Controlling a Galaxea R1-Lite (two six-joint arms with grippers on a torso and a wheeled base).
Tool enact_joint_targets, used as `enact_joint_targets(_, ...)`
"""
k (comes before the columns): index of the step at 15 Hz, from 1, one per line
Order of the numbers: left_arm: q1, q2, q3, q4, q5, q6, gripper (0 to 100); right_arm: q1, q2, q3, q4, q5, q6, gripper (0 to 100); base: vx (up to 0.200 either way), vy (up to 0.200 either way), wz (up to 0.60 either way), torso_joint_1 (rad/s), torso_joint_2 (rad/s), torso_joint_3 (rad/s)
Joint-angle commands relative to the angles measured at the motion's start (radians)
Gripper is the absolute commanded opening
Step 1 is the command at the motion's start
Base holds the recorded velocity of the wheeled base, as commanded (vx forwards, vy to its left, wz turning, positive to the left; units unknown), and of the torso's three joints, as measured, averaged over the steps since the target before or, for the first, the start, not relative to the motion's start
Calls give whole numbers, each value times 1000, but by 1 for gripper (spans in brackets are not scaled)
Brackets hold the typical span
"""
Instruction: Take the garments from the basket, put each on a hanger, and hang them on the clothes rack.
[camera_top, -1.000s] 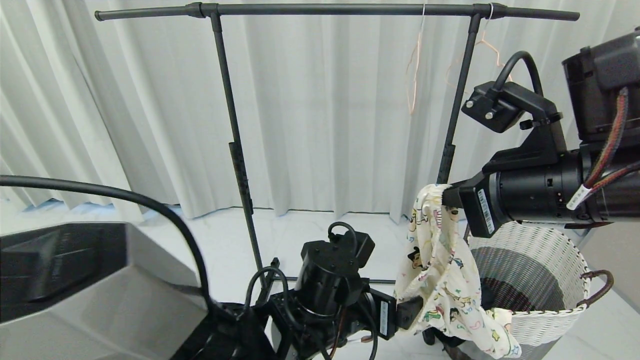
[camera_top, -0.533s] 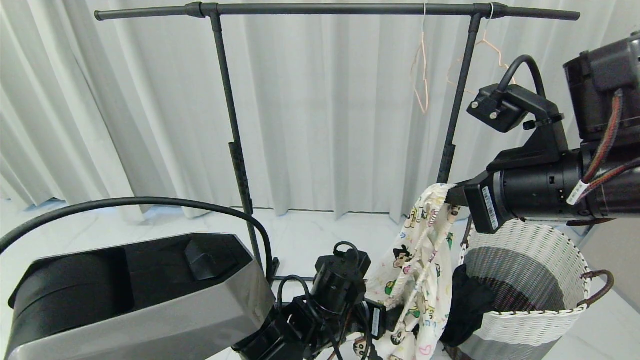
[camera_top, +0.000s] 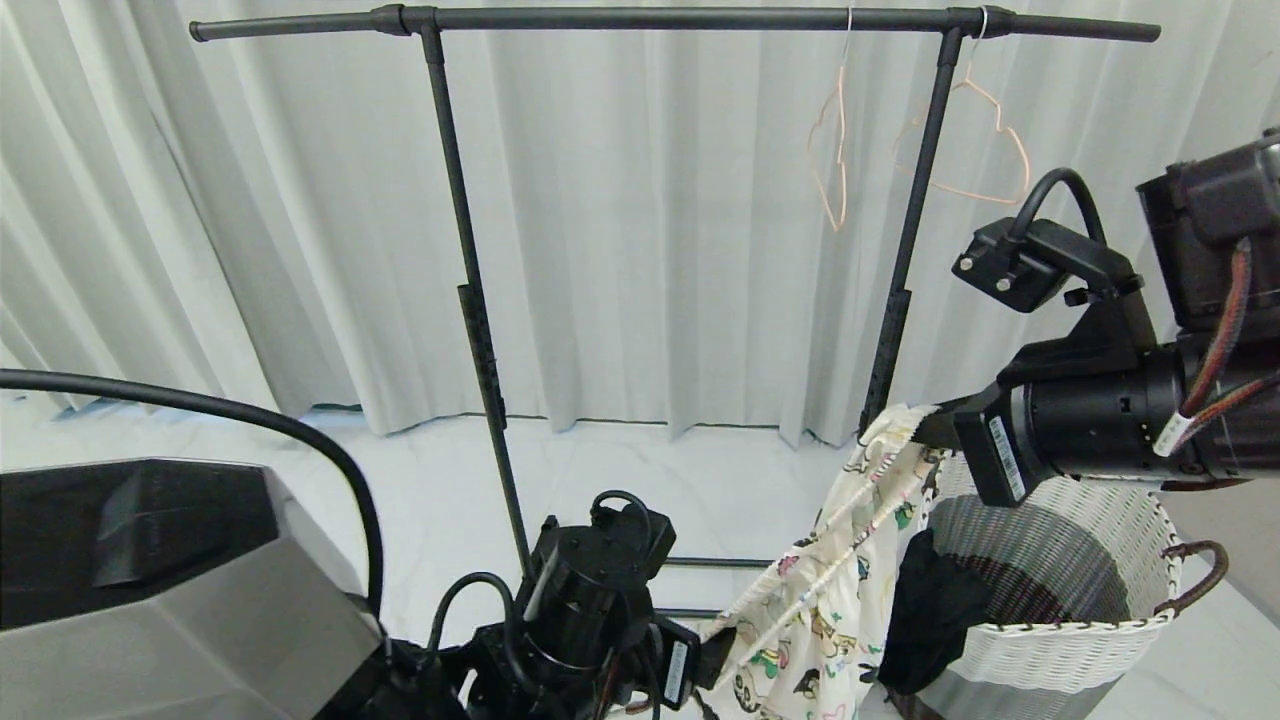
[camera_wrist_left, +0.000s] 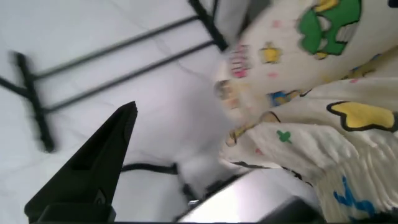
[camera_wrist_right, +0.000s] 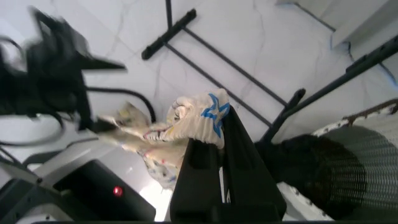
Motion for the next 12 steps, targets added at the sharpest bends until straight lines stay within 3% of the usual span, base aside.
enact_joint_targets(1, 1, -98, 58, 0, 36, 40, 100, 2, -59, 54, 10, -2, 0, 0, 0, 0, 0, 0, 0, 0)
enact_joint_targets(3, -3, -104, 84, 0, 61, 50, 100, 2, -92, 88, 12, -3, 0, 0, 0, 0, 0, 0, 0, 0)
enact_joint_targets(4, -4, -107, 86, 0, 70, 52, 0, 2, -106, 96, 14, -3, 0, 0, 0, 0, 0, 0, 0, 0)
enact_joint_targets(6, -7, -119, 84, 0, 116, 98, 0, -2, -125, 97, 34, -3, 0, 0, 0, 0, 0, 0, 0, 0)
enact_joint_targets(8, -3, -147, 84, -17, 227, 176, 0, -16, -145, 120, 52, -3, 3, 0, 0, 0, 0, 0, 0, 0)
enact_joint_targets(10, 20, -251, 57, -15, 214, 204, 0, -21, -171, 159, 53, -5, 2, 0, 0, 0, 0, 0, 0, 0)
enact_joint_targets(11, 39, -331, 9, 107, 205, 251, 0, -21, -181, 160, 58, -5, 2, 0, 0, 0, 0, 0, 0, 0)
enact_joint_targets(12, 56, -428, -69, 304, 182, 264, 0, -21, -188, 145, 75, -5, 2, 0, 0, 0, 0, 0, 0, 0)
